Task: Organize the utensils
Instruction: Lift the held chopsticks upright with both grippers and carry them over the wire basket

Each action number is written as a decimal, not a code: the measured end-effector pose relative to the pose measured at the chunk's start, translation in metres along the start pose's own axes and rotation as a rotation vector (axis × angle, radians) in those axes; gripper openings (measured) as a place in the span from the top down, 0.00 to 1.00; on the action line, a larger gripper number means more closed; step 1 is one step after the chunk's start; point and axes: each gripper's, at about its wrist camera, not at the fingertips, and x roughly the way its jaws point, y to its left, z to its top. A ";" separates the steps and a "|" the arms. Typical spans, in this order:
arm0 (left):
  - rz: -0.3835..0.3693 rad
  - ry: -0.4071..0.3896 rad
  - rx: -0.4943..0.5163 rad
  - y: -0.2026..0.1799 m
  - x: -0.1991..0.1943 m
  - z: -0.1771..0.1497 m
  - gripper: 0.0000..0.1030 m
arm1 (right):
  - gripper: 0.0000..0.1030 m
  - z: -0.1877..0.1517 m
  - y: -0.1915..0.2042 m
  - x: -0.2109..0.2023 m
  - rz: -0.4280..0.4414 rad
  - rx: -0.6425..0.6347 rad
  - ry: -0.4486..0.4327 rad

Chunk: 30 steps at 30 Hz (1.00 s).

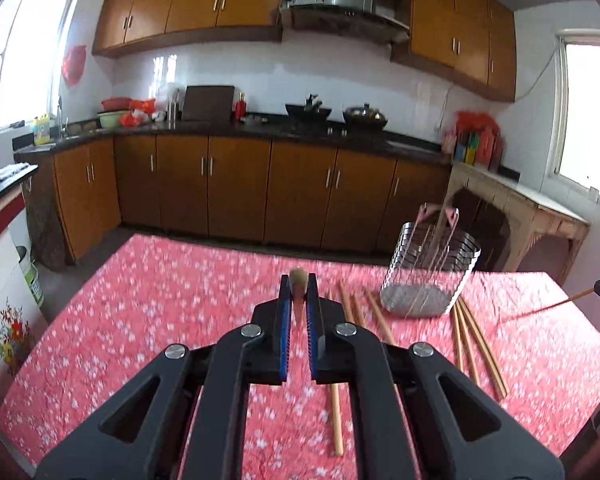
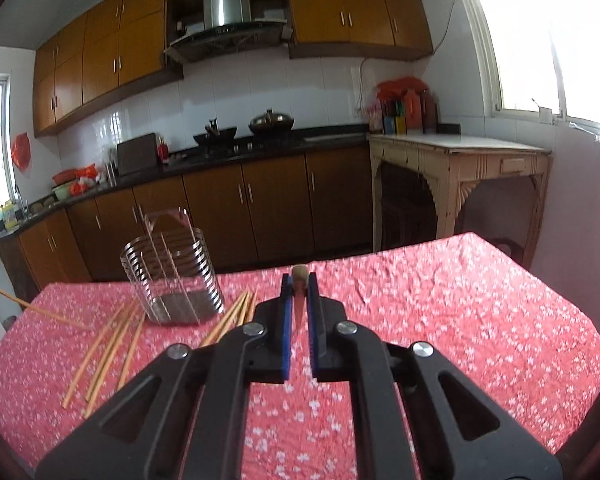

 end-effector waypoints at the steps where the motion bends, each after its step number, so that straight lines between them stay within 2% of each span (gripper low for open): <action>1: 0.000 -0.006 -0.002 0.000 0.000 0.004 0.93 | 0.92 0.004 0.000 0.001 -0.002 -0.001 -0.007; 12: 0.033 -0.020 -0.007 -0.001 0.015 0.026 0.93 | 0.92 0.026 0.008 0.017 -0.010 -0.018 -0.036; 18: 0.080 -0.048 0.022 -0.006 0.025 0.060 0.93 | 0.92 0.073 0.017 0.022 0.021 -0.014 -0.090; 20: 0.087 -0.077 0.028 -0.013 0.025 0.082 0.93 | 0.92 0.093 0.022 0.019 0.041 -0.009 -0.120; 26: 0.047 -0.184 0.021 -0.049 0.015 0.141 0.93 | 0.92 0.163 0.045 0.014 0.173 0.047 -0.224; 30: -0.028 -0.258 -0.012 -0.082 0.010 0.169 0.93 | 0.92 0.182 0.068 0.028 0.225 0.047 -0.258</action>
